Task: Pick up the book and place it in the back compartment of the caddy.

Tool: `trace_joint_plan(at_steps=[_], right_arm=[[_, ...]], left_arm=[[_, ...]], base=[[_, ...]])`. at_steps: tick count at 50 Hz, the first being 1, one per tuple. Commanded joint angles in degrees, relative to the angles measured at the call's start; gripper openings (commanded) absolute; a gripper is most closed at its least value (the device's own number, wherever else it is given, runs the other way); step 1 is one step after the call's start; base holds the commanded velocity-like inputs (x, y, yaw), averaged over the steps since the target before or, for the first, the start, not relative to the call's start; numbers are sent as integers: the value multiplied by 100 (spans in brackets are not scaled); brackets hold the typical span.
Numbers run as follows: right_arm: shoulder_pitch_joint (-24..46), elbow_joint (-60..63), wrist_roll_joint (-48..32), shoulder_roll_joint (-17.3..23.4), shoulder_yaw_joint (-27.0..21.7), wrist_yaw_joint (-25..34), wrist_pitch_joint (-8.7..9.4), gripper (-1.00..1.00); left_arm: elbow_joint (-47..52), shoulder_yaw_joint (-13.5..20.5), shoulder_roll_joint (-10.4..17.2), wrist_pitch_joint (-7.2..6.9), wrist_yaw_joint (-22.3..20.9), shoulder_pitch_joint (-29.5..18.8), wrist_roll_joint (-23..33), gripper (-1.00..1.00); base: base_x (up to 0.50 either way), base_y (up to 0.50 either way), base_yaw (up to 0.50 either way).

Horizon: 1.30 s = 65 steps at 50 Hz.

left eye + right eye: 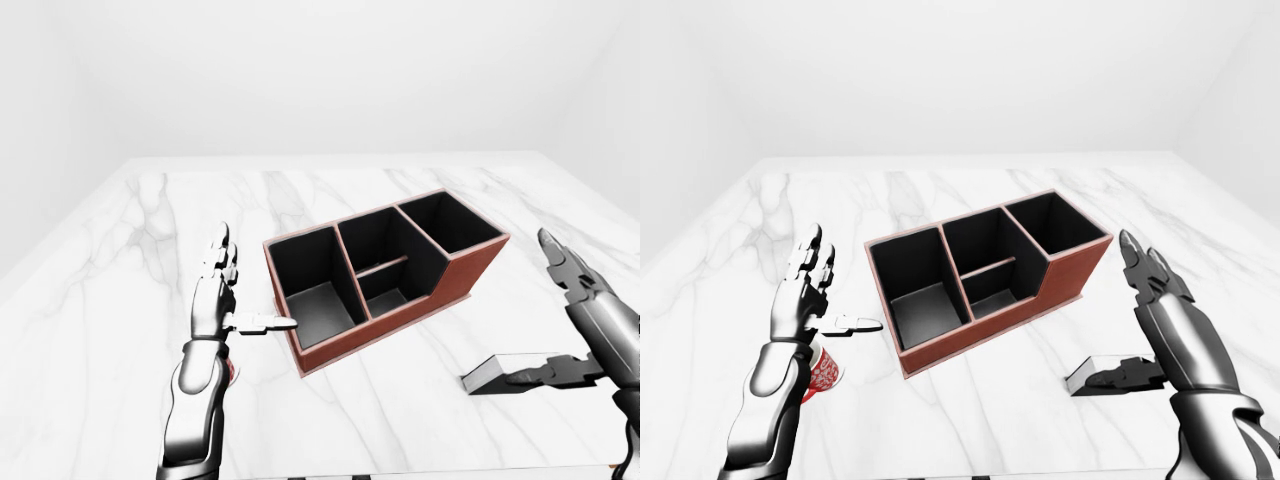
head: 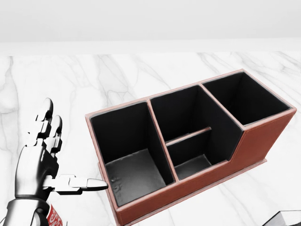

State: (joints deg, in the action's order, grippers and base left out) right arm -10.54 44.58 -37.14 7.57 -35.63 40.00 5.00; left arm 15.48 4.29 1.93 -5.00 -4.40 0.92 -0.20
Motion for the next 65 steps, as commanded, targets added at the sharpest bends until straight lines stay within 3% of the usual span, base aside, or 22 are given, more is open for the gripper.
trace_joint_plan(at_steps=[1, 10, 28, 33, 65], right_arm=[[-52, -406, -19, -19, -9, 0, 0, 100], [-11, -902, -90, 87, 71, 0, -258, 100], [-57, -1293, -211, 136, 143, 0, -509, 100], [-72, -1490, -260, 160, 140, 0, -665, 100], [-4, -2200, -479, 378, 112, 0, -1000, 100]], left_arm=[[-13, -1, 0, 0, 3, 2, 3, 100], [-43, -10, -2, 0, 5, -6, 10, 100], [15, -16, -2, 0, 2, 2, 15, 100], [-7, -8, 1, 0, -4, -2, 12, 100], [-47, -5, 0, 0, -2, -12, 16, 100]], base=[[0, 0, 0], [0, 0, 0], [0, 0, 0], [0, 0, 0], [0, 0, 0]])
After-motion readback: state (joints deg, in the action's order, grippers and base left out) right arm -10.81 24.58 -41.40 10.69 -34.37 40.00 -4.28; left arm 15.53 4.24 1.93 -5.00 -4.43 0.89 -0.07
